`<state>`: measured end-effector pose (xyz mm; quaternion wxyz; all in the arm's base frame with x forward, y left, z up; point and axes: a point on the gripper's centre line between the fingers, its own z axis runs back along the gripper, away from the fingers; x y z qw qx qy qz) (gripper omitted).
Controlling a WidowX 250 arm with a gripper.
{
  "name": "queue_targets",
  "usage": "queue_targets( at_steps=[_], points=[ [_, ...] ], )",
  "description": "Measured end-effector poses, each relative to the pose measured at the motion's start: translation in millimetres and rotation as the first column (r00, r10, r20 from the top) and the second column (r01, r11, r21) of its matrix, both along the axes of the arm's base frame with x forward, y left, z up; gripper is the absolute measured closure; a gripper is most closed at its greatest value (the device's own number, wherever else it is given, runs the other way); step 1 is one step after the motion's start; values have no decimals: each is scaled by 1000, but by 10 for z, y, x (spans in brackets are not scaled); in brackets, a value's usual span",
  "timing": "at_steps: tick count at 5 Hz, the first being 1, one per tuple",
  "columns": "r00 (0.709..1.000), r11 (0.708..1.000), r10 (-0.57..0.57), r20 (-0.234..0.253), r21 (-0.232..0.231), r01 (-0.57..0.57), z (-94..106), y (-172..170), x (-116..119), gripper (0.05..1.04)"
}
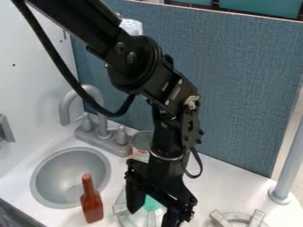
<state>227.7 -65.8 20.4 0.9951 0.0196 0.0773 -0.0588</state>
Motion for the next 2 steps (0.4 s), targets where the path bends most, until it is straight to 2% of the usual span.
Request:
queue_targets(
  at_steps=[1, 2],
  points=[
    [1000, 1000, 0, -18, 5, 0, -48, 4, -15, 81],
    [998, 998, -70, -9, 4, 70, -258, -104, 59, 81]
  ],
)
